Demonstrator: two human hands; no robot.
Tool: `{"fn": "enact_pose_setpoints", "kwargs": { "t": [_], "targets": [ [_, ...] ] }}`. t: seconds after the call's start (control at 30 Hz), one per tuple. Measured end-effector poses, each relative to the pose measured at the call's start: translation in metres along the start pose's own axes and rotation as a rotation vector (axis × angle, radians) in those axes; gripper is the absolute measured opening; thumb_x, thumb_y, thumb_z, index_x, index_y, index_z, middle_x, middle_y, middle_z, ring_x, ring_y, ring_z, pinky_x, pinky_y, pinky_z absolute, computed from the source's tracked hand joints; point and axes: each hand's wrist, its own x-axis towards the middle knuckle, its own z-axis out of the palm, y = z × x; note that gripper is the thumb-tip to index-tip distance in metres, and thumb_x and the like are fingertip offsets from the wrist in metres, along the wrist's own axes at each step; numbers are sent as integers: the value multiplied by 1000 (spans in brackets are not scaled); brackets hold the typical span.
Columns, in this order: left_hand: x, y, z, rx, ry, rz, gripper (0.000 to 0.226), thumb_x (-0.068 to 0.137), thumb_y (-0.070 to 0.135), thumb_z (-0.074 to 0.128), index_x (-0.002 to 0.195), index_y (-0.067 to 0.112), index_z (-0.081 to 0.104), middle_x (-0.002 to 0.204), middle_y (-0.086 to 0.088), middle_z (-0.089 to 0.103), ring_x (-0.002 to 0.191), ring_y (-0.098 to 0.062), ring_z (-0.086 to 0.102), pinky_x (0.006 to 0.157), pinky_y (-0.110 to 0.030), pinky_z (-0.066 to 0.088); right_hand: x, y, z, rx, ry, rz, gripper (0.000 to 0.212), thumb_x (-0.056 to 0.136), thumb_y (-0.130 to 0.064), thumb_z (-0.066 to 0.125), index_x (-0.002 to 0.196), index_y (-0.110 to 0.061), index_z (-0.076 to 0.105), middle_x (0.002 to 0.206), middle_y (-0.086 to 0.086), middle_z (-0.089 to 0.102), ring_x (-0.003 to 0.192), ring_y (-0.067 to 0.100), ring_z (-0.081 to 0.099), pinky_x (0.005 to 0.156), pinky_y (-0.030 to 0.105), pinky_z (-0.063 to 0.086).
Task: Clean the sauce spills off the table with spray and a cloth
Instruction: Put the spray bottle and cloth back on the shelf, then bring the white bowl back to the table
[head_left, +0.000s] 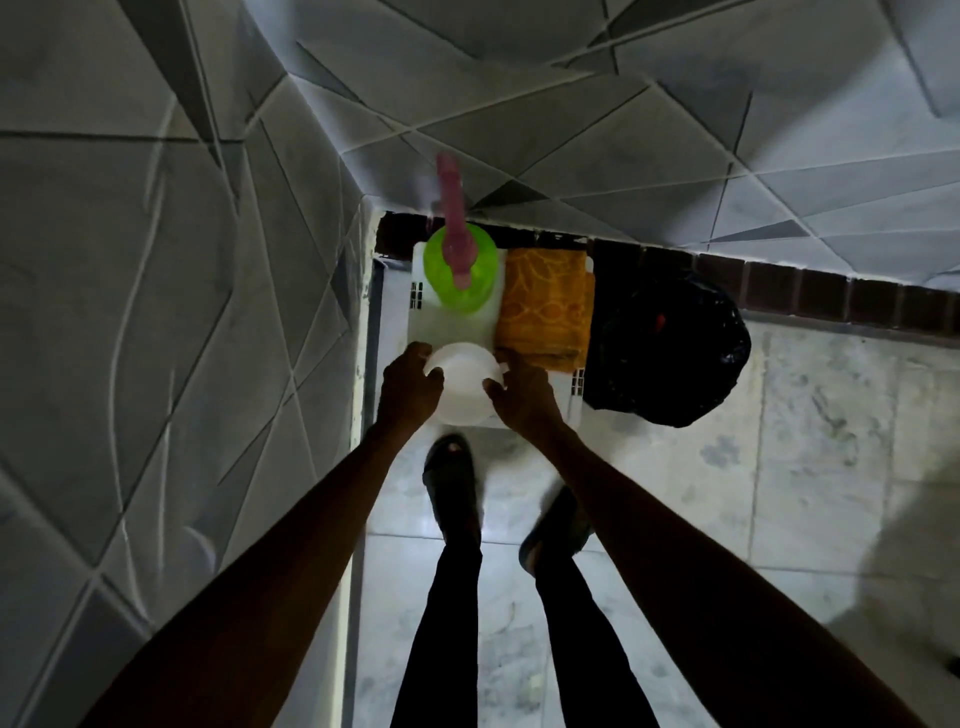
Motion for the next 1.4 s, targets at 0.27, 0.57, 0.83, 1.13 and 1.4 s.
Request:
{"fn": "enact_pose_setpoints", "kwargs": {
  "t": [0.27, 0.57, 0.83, 1.13, 1.4],
  "targets": [
    [-41, 10, -22, -169, -12, 43, 29, 93, 11, 59, 121, 13, 65, 115, -8, 65, 106, -24, 58, 85, -51, 57, -61, -20, -37, 181, 177, 54, 33, 97, -11, 63, 129, -7, 56, 101, 17, 70, 78, 38, 72, 63, 54, 62],
    [-227, 126, -114, -207, -183, 257, 30, 90, 18, 66, 118, 29, 65, 98, 10, 66, 90, -11, 65, 74, -44, 60, -289, -74, -148, 566, 418, 211, 17, 91, -9, 74, 104, 1, 67, 96, 13, 71, 61, 7, 71, 50, 22, 57],
    [-402, 217, -130, -143, -364, 466, 20, 85, 12, 73, 105, 13, 67, 95, 6, 68, 88, -9, 65, 59, -16, 55, -497, -76, -207, 792, 711, 321, 8, 90, -11, 76, 92, -14, 69, 90, 2, 72, 67, 18, 74, 64, 41, 64],
    [-572, 207, -64, 41, -697, 657, 14, 85, 9, 73, 98, 11, 70, 97, -4, 71, 72, -3, 69, 51, -24, 55, -714, -5, -149, 1042, 1059, 438, 9, 85, -13, 80, 87, -11, 72, 85, 0, 75, 67, 22, 76, 71, 51, 64],
    [-768, 128, 20, 199, -910, 717, 8, 82, 9, 76, 85, 16, 72, 89, -7, 72, 70, -11, 69, 54, -25, 56, -913, 71, -32, 1209, 1357, 581, 8, 84, -9, 80, 83, -12, 73, 81, 4, 76, 66, 19, 76, 71, 45, 65]
  ]
}}
